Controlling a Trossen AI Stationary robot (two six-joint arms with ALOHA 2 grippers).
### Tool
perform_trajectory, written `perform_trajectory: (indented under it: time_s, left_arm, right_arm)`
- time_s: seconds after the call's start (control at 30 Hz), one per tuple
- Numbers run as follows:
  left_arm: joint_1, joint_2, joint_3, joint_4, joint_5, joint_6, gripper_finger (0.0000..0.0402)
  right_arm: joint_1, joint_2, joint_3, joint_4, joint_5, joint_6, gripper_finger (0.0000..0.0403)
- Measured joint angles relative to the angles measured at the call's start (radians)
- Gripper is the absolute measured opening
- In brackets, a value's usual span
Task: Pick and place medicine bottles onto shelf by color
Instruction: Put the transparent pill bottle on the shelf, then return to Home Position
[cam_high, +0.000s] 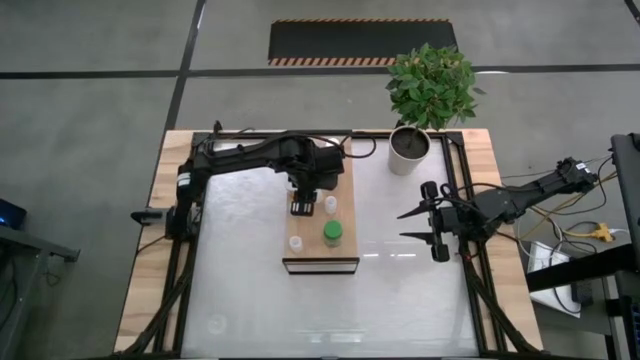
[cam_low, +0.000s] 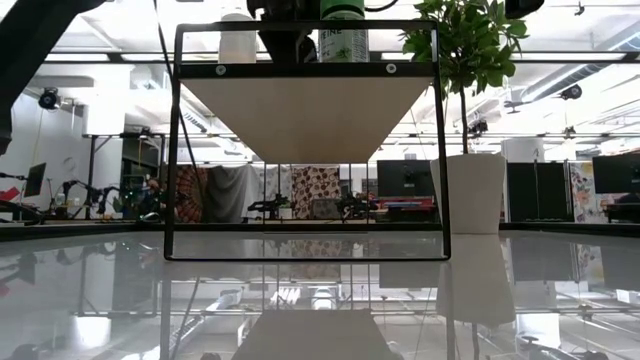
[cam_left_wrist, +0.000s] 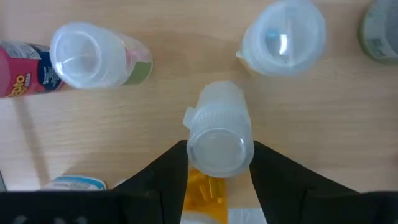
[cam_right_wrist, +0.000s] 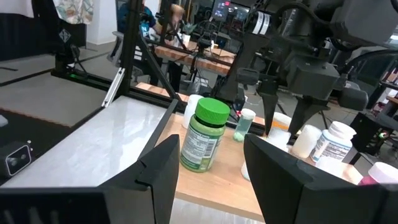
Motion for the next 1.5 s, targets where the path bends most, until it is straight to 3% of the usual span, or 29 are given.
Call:
perform_trajectory:
  time_s: [0.57,0.8,0.9,1.03,1.27,1.5]
  left_arm:
    - [0.0,-0.017,-0.027,0.001,-0.005,0.004,0.0159]
    - [-0.007,-0.086,-0.025,-0.015,-0.013,-0.015,0.0159]
    - [-0.056,-0.183,-0.077,0.074,0.012,-0.07,0.0159]
    - [-0.216,-0.371,-0.314,0.382,0.02,-0.016,0.0143]
    - [-0.483,-0.773,-0.986,1.089,-0.065,0.119,0.009]
    - [-0.477,-1.169,-1.514,1.647,-0.086,0.213,0.004]
  right_arm:
    - [0.0,0.0,0.0,-0.016,0.0,0.029,0.0171]
    - [0.0,0.0,-0.001,-0.015,0.006,0.031,0.0171]
    - [0.0,-0.002,-0.012,-0.014,0.006,-0.031,0.0171]
    - [0.0,-0.028,-0.034,0.01,-0.029,-0.076,0.0171]
    - [-0.007,-0.118,-0.141,0.135,-0.056,-0.233,0.0171]
    - [-0.05,-0.311,-0.286,0.259,-0.077,-0.279,0.0171]
